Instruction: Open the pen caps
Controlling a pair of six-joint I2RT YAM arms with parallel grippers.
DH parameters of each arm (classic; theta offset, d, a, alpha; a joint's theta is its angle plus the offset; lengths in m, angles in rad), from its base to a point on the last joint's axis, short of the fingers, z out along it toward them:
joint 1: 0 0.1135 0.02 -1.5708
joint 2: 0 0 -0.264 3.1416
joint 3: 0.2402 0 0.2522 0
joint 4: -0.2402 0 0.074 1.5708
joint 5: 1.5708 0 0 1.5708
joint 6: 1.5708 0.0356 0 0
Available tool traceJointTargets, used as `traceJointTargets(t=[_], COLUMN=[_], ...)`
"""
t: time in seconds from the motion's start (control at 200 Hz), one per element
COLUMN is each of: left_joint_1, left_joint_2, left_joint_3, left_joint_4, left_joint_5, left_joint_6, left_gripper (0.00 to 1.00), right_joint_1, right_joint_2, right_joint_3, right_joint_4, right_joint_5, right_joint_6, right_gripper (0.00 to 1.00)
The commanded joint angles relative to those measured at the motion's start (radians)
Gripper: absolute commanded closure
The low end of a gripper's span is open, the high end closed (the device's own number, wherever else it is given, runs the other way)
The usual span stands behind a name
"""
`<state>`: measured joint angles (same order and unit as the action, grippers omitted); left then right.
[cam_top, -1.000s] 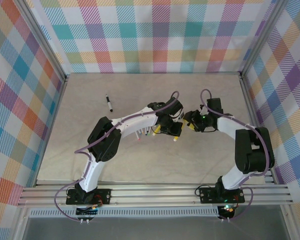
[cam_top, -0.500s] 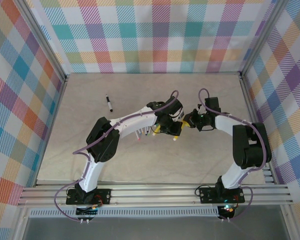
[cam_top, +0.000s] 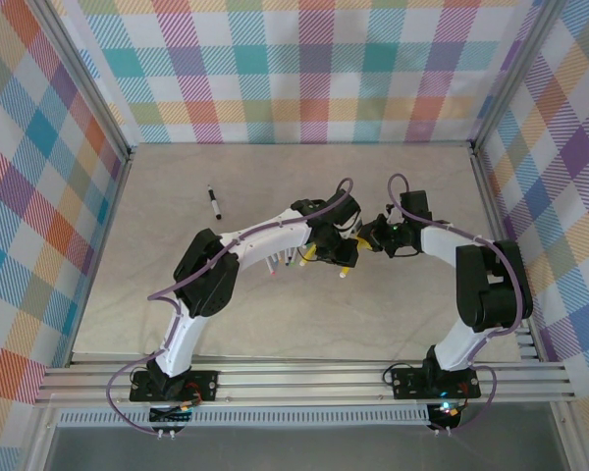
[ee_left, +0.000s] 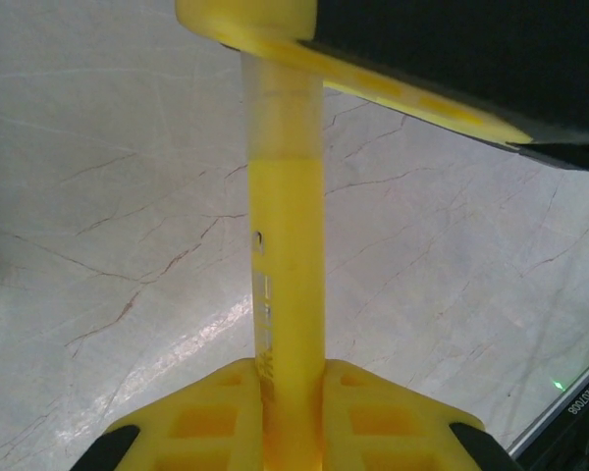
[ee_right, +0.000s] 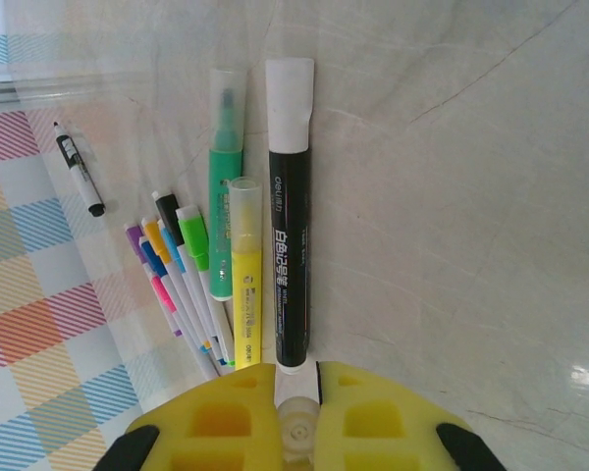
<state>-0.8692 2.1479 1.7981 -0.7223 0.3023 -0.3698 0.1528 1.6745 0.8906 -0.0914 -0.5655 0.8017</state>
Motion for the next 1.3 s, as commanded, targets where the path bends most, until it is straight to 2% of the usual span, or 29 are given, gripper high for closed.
traceJointTargets(t=[0.0, 0.105, 0.19, 0.265, 0.335, 0.38, 0.405, 0.54, 0.74, 0.895, 0.97, 1.095, 1.295], left_joint_1=[-0.01, -0.011, -0.01, -0.01, -0.01, -0.01, -0.01, -0.01, -0.009, 0.001, 0.057, 0.227, 0.465], left_joint_2=[0.028, 0.034, 0.035, 0.033, 0.032, 0.028, 0.025, -0.015, -0.215, -0.342, -0.378, -0.398, -0.306], left_joint_3=[0.017, 0.015, 0.011, 0.006, 0.003, -0.002, -0.006, -0.056, -0.296, -0.396, -0.403, -0.389, -0.238], left_joint_4=[-0.02, -0.016, -0.011, -0.012, -0.014, -0.014, -0.015, 0.0, 0.001, -0.07, -0.098, -0.1, -0.159], left_joint_5=[0.0, 0.008, 0.003, -0.005, -0.012, -0.015, -0.02, -0.036, -0.072, -0.16, -0.212, -0.24, -0.35], left_joint_6=[0.006, 0.0, -0.001, -0.001, 0.0, 0.001, 0.0, 0.004, 0.04, 0.05, 0.037, 0.033, 0.069], left_gripper=[0.86, 0.83, 0.72, 0.71, 0.79, 0.95, 1.0, 1.0, 1.0, 1.0, 1.0, 1.0, 1.0], right_joint_1=[0.008, 0.009, 0.01, 0.011, 0.011, 0.012, 0.011, -0.006, -0.171, -0.18, -0.177, -0.174, -0.171], right_joint_2=[-0.032, -0.028, -0.028, -0.026, -0.025, -0.024, -0.023, -0.021, 0.031, 0.072, 0.098, 0.157, 0.213], right_joint_3=[0.04, 0.053, 0.064, 0.078, 0.083, 0.087, 0.09, 0.099, 0.25, 0.402, 0.464, 0.544, 0.545], right_joint_4=[0.004, 0.006, 0.007, -0.003, -0.018, -0.027, -0.039, -0.086, -0.208, -0.328, -0.419, -0.535, -0.539], right_joint_5=[-0.037, -0.042, -0.047, -0.045, -0.036, -0.028, -0.021, 0.053, 0.106, 0.183, 0.297, 0.49, 0.536], right_joint_6=[0.025, 0.036, 0.043, 0.041, 0.033, 0.026, 0.021, 0.008, -0.042, -0.129, -0.197, -0.288, -0.315], right_gripper=[1.0, 1.0, 1.0, 1.0, 1.0, 1.0, 1.0, 1.0, 1.0, 1.0, 1.0, 1.0, 1.0])
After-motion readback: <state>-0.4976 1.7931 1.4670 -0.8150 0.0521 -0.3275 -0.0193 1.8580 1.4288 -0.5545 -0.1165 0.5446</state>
